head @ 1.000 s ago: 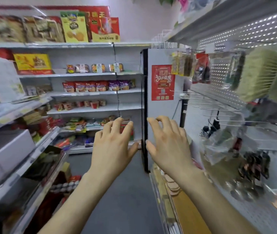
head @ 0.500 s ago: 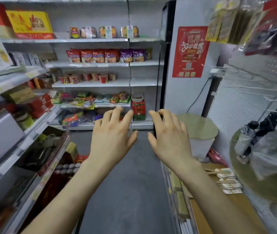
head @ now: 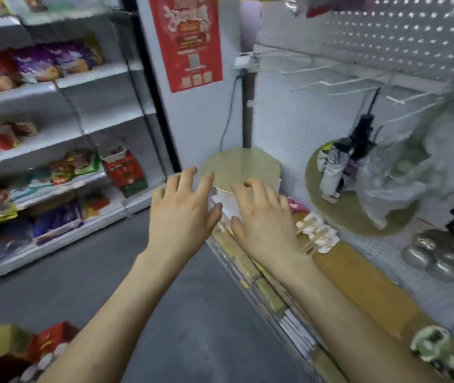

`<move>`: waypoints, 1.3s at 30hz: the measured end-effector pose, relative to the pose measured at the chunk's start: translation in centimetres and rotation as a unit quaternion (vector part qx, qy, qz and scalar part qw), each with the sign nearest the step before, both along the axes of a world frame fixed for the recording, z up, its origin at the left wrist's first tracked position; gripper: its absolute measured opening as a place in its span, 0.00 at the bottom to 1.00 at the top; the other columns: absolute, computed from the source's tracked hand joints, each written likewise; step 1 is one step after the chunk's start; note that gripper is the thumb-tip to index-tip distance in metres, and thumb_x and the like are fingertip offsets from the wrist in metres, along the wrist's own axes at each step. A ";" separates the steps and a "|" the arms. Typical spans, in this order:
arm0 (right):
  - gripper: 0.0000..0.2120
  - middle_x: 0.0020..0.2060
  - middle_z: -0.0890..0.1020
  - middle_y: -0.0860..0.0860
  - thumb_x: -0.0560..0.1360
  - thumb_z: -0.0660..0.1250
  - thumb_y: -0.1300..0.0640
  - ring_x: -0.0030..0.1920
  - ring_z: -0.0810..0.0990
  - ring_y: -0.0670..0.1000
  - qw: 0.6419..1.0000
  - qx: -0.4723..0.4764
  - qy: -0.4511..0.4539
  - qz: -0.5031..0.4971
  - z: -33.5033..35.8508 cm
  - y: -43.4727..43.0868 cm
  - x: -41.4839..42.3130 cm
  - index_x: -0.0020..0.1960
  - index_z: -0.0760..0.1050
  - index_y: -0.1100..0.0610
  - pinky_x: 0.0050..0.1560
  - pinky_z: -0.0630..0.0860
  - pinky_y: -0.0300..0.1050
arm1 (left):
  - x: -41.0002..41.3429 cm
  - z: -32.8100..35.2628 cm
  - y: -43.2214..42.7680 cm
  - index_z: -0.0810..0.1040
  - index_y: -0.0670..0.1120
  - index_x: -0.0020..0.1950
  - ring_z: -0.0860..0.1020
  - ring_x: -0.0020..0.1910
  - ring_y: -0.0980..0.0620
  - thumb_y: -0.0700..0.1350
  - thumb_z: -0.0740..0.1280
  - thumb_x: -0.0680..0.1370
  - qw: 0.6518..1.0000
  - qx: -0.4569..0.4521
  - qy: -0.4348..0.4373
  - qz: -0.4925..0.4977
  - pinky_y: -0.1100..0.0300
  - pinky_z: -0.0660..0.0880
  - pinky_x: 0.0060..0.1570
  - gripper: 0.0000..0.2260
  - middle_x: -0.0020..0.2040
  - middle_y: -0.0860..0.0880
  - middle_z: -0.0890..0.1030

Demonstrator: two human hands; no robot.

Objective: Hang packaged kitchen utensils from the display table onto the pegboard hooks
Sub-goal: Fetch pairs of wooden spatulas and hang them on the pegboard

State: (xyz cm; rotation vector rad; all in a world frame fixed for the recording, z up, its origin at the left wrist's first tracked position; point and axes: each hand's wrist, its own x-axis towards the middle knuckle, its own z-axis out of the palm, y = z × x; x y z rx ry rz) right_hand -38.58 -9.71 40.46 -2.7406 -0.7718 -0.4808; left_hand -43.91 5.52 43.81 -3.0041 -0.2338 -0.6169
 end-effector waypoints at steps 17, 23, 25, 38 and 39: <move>0.29 0.72 0.72 0.54 0.78 0.65 0.46 0.69 0.73 0.59 0.960 -0.039 0.148 -0.236 -13.7 -1.8 17.2 0.78 0.67 0.51 0.63 0.75 0.60 | 25.2 -15.3 0.9 0.75 0.47 0.74 0.77 0.64 0.35 0.56 0.69 0.80 0.964 -0.027 0.142 -0.222 0.41 0.76 0.55 0.25 0.71 0.41 0.76; 0.28 0.69 0.73 0.54 0.79 0.66 0.45 0.66 0.76 0.58 0.908 -0.041 0.238 -0.341 -19.4 -1.7 16.9 0.76 0.69 0.53 0.58 0.76 0.57 | 30.8 -21.5 0.6 0.73 0.48 0.77 0.75 0.68 0.36 0.57 0.67 0.81 0.920 -0.014 0.226 -0.319 0.41 0.75 0.58 0.26 0.74 0.42 0.73; 0.29 0.71 0.73 0.54 0.79 0.67 0.45 0.67 0.75 0.59 0.881 -0.021 0.263 -0.392 -20.6 -1.7 16.4 0.77 0.68 0.52 0.60 0.77 0.59 | 32.1 -23.4 0.3 0.72 0.49 0.77 0.75 0.67 0.37 0.58 0.66 0.81 0.897 -0.007 0.253 -0.364 0.42 0.76 0.57 0.27 0.73 0.42 0.74; 0.28 0.71 0.71 0.54 0.81 0.66 0.49 0.69 0.73 0.58 0.807 0.084 0.368 -0.454 -34.6 -1.3 21.4 0.80 0.66 0.52 0.63 0.78 0.60 | 39.6 -37.5 -0.6 0.68 0.51 0.79 0.73 0.69 0.40 0.56 0.63 0.84 0.829 0.006 0.374 -0.415 0.43 0.76 0.61 0.23 0.72 0.46 0.70; 0.28 0.71 0.70 0.54 0.82 0.66 0.49 0.70 0.72 0.58 0.806 0.087 0.371 -0.452 -36.2 -1.8 22.1 0.80 0.65 0.52 0.63 0.78 0.60 | 40.5 -38.9 -1.3 0.69 0.51 0.79 0.74 0.69 0.40 0.56 0.63 0.85 0.828 -0.001 0.377 -0.415 0.43 0.77 0.60 0.23 0.72 0.45 0.70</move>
